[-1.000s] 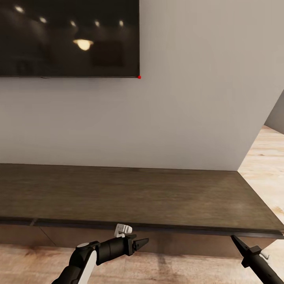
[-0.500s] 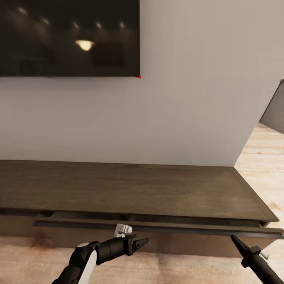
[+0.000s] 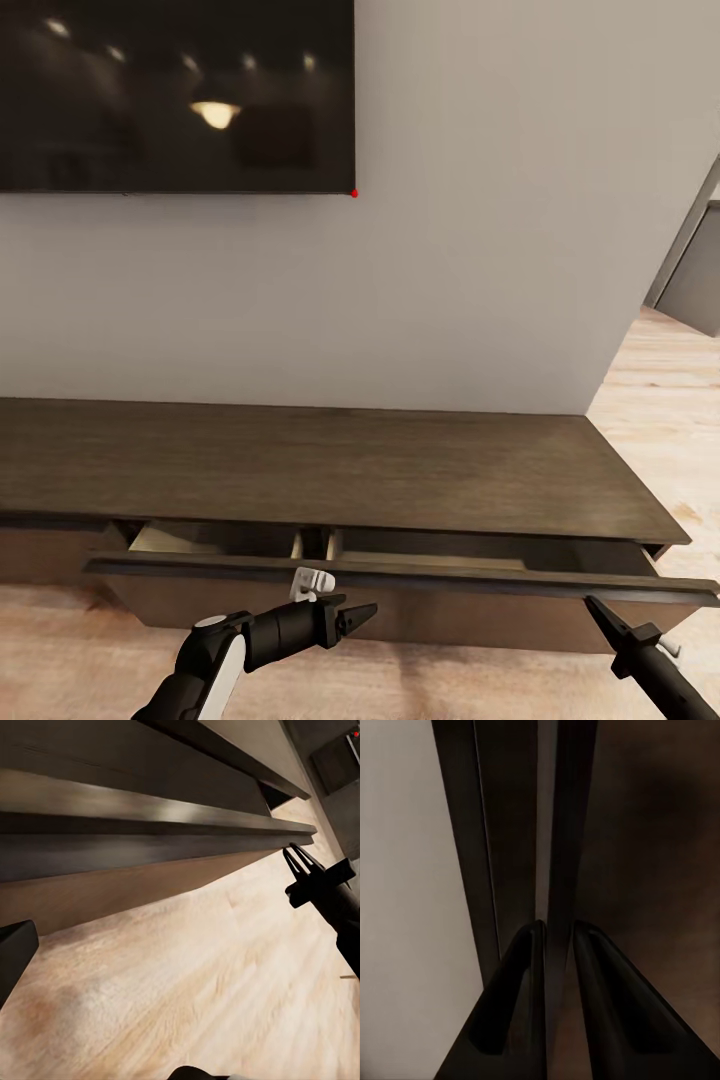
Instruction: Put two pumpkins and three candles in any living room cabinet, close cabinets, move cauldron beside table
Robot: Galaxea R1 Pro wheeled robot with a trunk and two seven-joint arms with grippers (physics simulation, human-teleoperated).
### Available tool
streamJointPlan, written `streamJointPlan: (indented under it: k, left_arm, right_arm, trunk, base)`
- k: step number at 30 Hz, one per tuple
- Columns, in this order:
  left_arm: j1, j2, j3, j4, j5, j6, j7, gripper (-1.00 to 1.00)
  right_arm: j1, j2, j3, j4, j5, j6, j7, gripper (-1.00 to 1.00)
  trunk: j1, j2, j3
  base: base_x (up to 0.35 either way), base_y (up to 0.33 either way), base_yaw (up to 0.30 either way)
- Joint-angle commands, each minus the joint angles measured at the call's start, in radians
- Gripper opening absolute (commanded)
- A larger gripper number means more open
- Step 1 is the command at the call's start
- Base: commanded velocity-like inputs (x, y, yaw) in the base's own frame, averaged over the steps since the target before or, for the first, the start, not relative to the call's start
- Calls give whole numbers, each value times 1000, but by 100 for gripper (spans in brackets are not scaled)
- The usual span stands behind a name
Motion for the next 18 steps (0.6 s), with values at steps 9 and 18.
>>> streamJointPlan:
  k: [9, 18]
  left_arm:
    - [0, 0, 0, 0, 6, 7, 0, 100]
    - [0, 0, 0, 1, 6, 7, 0, 100]
  right_arm:
    - [-2, 1, -13, 0, -23, 18, 58, -100]
    - [-2, 3, -14, -2, -29, 14, 58, -100]
  trunk:
    - [0, 0, -1]
    - [0, 0, -1]
  base:
    - [-3, 0, 0]
    - [0, 0, 0]
